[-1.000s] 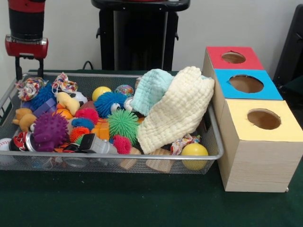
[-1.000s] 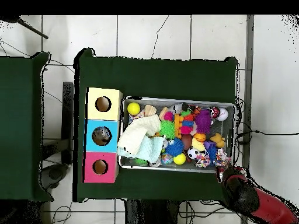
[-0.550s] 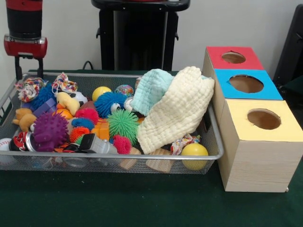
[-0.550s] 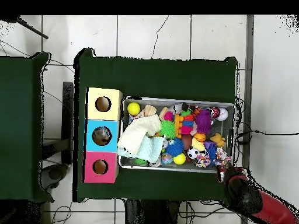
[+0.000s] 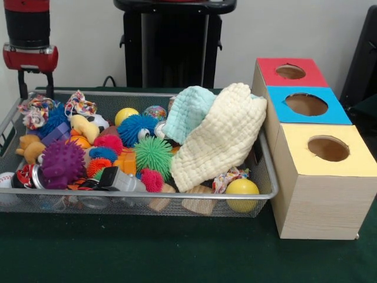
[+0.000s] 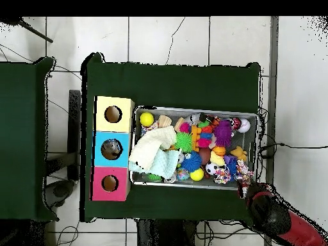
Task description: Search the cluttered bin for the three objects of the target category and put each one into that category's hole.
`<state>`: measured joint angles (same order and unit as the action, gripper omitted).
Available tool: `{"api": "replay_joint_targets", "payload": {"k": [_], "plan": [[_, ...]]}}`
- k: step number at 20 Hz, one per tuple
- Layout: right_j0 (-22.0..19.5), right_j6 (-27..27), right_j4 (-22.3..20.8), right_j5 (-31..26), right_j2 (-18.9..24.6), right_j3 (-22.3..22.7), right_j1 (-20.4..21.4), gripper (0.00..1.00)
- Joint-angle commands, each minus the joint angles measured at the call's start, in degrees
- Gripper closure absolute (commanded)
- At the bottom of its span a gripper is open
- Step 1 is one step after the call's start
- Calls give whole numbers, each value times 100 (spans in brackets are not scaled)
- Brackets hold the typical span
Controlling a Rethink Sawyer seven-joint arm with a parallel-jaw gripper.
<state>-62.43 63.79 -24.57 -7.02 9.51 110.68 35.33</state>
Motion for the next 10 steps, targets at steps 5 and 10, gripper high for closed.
{"api": "replay_joint_targets", "payload": {"k": [5, 10], "plan": [[681, 1081, 632, -1081, -33, 147, 820, 0], [917, 1016, 625, -1191, -225, 251, 1142, 0]]}}
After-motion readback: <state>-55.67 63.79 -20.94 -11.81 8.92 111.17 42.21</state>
